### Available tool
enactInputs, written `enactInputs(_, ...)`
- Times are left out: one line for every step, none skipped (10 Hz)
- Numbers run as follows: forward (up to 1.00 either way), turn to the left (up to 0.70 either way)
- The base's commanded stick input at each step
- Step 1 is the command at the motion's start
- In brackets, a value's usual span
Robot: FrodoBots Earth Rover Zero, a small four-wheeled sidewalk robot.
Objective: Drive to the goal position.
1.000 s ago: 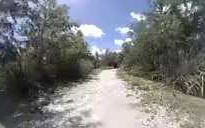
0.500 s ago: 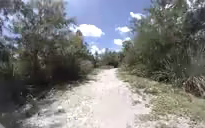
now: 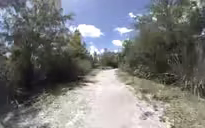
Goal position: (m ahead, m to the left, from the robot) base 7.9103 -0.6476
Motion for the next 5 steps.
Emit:
enactInputs(0.70, 0.00)
enactInputs(0.70, 0.00)
enactInputs(0.70, 0.00)
enactInputs(0.70, 0.00)
enactInputs(0.70, 0.00)
